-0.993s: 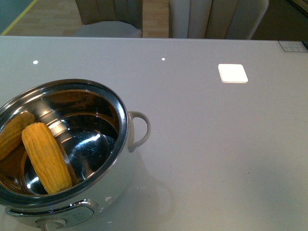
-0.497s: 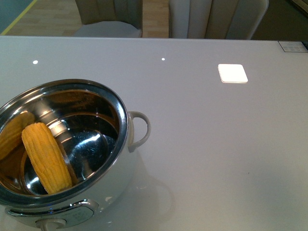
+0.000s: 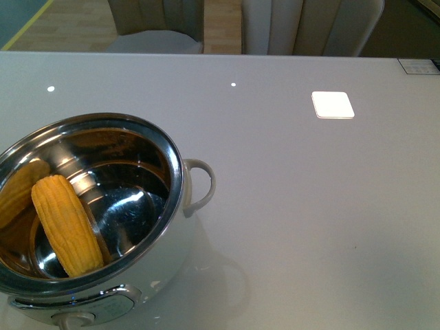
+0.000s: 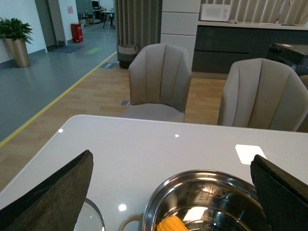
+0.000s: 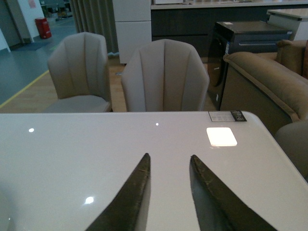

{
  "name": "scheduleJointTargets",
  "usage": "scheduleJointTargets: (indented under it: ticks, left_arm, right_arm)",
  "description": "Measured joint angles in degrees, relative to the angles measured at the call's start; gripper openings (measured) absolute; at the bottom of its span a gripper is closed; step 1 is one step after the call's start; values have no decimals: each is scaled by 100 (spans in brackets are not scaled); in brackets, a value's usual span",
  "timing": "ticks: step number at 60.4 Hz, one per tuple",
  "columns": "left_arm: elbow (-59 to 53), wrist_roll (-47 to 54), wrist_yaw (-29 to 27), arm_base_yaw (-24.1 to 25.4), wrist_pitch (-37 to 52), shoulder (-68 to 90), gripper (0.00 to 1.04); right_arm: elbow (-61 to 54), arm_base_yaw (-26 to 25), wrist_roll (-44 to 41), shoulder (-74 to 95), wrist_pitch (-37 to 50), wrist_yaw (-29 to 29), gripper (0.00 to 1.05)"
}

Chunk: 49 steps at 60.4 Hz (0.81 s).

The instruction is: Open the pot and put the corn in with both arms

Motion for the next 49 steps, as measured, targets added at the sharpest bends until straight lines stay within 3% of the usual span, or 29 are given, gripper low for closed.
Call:
scheduleJointTargets:
  ticks: [19,49]
  left_arm:
    - [0,0,0,0,0,0,98]
    - [0,0,0,0,0,0,98]
  right_arm:
    - [0,0,0,0,0,0,97]
    - [0,0,0,0,0,0,96]
